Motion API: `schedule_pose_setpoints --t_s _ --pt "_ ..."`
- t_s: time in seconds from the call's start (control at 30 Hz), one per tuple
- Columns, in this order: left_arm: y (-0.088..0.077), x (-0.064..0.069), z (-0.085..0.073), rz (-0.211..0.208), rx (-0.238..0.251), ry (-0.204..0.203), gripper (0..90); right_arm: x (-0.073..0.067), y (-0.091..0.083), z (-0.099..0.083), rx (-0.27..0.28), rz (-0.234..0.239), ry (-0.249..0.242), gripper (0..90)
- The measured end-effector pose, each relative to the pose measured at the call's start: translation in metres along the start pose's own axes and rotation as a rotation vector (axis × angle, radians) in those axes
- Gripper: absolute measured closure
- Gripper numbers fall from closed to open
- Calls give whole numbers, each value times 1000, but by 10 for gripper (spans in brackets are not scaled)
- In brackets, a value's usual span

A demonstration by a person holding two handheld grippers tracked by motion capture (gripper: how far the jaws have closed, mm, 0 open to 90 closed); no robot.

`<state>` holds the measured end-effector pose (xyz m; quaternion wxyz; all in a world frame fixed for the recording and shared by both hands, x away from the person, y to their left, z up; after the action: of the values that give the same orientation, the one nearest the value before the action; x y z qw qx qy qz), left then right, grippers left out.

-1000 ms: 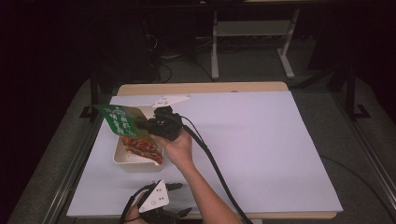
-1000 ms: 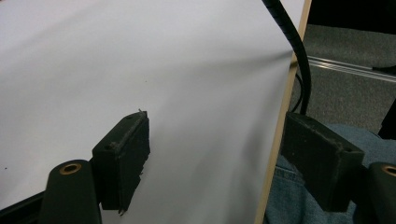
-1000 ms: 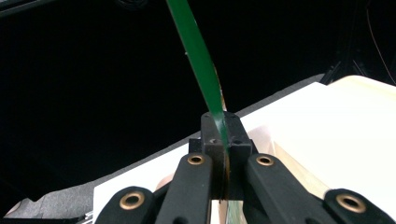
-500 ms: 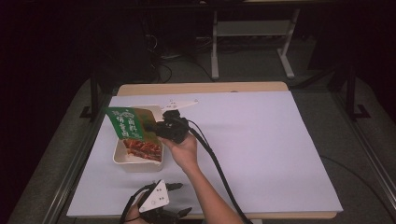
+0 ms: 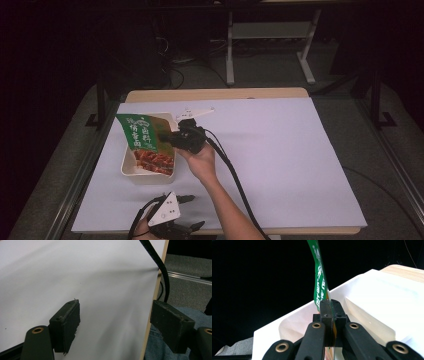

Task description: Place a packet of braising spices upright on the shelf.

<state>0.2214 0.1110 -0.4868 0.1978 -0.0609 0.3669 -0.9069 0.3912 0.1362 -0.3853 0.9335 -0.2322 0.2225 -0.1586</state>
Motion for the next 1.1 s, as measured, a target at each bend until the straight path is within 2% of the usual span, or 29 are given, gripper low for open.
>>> schedule_pose_setpoints --t_s 0.23,0.3,0.37,0.63,1.1 --pt "-1 -1 0 1 5 -6 233 3 -2 0 -9 0 -2 866" --pt "-1 -1 0 1 5 -6 232 3 -3 0 -5 0 3 839" --pt "-1 -2 0 0 6 -11 230 2 -7 2 -9 -6 -6 771" --pt "-2 -4 0 5 4 -17 222 1 -16 1 -39 -27 -27 656" --pt "-2 -7 -1 9 -3 -20 220 4 -47 -7 -66 -40 -29 523"
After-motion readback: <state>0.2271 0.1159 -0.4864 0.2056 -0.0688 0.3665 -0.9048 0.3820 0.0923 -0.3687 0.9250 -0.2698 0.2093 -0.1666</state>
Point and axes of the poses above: each handheld gripper's, and its own axes: y roughly forward along the jaws, z roughly out of its top, x roughly to its right, the point moved 9 cm from there along y, roughly forward along the jaws, and after that the axes turned 12 degrees about -x, right-handed, at the moved point
